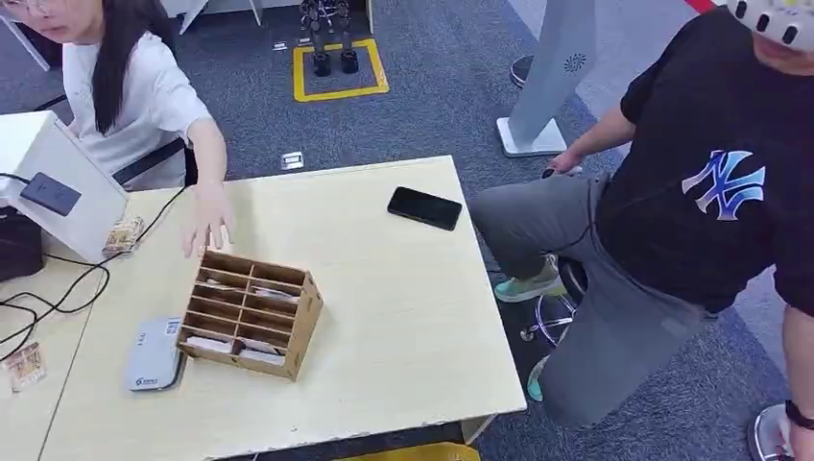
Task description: Pass the card to the sensor for recognition and then transmit it.
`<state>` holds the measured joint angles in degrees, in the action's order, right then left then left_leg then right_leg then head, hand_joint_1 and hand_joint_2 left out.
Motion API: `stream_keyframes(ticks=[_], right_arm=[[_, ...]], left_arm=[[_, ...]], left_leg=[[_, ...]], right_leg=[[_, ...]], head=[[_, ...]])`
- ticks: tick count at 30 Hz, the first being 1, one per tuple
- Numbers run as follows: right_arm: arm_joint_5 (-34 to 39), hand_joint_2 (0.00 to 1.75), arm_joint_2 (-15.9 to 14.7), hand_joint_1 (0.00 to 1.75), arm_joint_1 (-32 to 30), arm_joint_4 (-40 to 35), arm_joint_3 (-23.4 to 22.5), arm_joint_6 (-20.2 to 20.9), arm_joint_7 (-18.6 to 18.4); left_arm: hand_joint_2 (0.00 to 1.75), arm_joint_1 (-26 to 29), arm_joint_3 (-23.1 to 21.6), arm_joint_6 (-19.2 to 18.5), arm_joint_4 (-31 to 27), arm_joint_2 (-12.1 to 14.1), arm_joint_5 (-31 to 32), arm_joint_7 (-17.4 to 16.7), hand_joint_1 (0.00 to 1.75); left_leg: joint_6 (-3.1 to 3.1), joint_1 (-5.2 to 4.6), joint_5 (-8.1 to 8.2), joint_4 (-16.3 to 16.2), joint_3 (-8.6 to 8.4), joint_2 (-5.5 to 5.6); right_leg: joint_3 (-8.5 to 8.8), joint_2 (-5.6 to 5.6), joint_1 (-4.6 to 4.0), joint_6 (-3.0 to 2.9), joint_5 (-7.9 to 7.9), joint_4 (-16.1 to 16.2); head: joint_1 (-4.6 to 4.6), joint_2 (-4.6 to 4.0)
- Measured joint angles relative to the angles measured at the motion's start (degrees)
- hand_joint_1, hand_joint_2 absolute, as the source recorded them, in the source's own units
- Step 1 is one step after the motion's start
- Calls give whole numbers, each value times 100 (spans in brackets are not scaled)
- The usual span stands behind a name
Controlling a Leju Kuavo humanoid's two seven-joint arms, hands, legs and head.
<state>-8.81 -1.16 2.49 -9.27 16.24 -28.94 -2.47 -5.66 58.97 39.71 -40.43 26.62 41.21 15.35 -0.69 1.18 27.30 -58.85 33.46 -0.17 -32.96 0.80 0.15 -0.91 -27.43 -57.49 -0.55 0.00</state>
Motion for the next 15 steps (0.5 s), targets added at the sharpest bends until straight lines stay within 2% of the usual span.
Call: stream_keyframes(ticks=[2,3,4,5,7,10,15], right_arm=[[0,175,2,0,12,2,-85,-11,-15],[-35,175,2,0,22,0,-118,-7,-48],[-81,175,2,0,31,0,-124,-4,-67],[-94,175,2,0,35,0,-135,-4,-94],[-92,175,0,0,35,0,-188,-4,-109],[-92,175,0,0,42,0,-218,-4,-111],[-92,175,0,0,47,0,-249,-4,-111]], left_arm=[[175,-15,916,4,226,-340,1785,-404,0],[175,-24,1288,6,460,-503,2421,-700,0],[175,-24,1553,7,637,-636,2747,-1004,0],[175,-25,1785,7,777,-840,2739,-1274,0],[175,-33,2113,7,956,-1227,2236,-1679,0],[175,-26,2424,9,1167,-1565,2073,-1756,0],[175,-51,2652,11,1311,-1765,2047,-1775,0]], left_leg=[[5,-7,3,-1,2,39],[7,-15,3,-1,-1,46],[12,-22,2,-1,-4,45],[13,-24,3,-1,-5,45],[22,-29,8,-8,-8,43],[36,-24,9,-23,-3,47],[36,-23,10,-23,-5,45]], right_leg=[[19,-41,6,11,-12,3],[29,-51,8,14,-14,3],[30,-55,22,14,-13,3],[33,-55,22,15,-11,3],[36,-54,24,20,-8,3],[38,-59,21,23,-9,4],[40,-58,21,24,-8,3]], head=[[-13,0],[-7,0],[-9,0],[-4,0],[-13,0],[-22,0],[-11,0]])
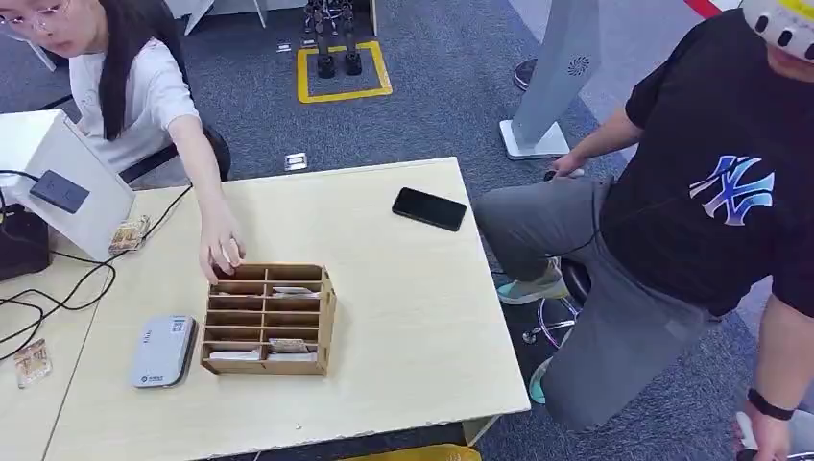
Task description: Pass the card to the sensor for recognition and then transmit it.
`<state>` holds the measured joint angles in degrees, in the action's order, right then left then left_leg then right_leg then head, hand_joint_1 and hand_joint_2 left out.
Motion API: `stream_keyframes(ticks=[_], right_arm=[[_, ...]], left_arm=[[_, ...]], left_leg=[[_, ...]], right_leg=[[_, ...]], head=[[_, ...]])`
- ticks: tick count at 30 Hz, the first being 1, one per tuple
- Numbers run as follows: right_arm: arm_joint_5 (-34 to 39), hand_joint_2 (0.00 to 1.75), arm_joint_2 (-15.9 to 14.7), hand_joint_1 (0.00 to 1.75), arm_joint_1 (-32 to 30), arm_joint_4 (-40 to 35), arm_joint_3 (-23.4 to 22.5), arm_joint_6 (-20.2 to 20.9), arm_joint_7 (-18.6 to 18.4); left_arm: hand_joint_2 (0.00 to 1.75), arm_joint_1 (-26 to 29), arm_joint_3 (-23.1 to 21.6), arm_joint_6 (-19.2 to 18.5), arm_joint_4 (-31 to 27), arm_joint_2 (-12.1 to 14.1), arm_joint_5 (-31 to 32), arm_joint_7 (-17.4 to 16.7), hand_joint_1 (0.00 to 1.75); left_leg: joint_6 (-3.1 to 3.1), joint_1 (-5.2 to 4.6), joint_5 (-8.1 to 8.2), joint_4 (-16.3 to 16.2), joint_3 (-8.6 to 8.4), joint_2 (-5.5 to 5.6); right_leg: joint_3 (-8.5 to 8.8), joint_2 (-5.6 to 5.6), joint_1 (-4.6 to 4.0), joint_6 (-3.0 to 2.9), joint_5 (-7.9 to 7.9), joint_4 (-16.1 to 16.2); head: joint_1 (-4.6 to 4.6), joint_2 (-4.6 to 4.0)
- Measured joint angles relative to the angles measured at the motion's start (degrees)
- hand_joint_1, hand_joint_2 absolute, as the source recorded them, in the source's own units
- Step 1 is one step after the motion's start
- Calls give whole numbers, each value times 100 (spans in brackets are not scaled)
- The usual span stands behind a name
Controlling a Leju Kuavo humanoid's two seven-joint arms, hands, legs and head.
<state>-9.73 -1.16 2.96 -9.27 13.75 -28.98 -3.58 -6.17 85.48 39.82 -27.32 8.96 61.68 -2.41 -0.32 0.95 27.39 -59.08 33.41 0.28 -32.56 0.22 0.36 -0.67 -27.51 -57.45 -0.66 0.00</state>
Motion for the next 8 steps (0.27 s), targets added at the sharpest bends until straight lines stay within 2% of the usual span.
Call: stream_keyframes(ticks=[1,3,6,8], right_arm=[[2,175,0,0,0,0,-2,-7,4],[9,175,-2,0,1,0,-15,-44,64],[28,175,-4,0,0,0,-57,-98,135],[33,175,-9,0,2,0,-85,-103,129]], left_arm=[[175,-4,15,0,37,-22,81,-138,0],[175,-14,63,0,116,-99,155,-639,0],[175,-18,98,0,232,-415,-120,-1225,0],[175,-18,98,0,328,-654,-203,-1333,0]], left_leg=[[0,1,0,0,0,0],[0,0,0,0,-2,0],[0,-4,0,0,-3,0],[2,-4,1,-2,0,2]], right_leg=[[0,0,-1,0,0,0],[1,0,0,0,0,0],[1,0,2,0,0,-1],[2,-1,1,2,0,-1]], head=[[2,0],[4,0],[9,0],[4,0]])
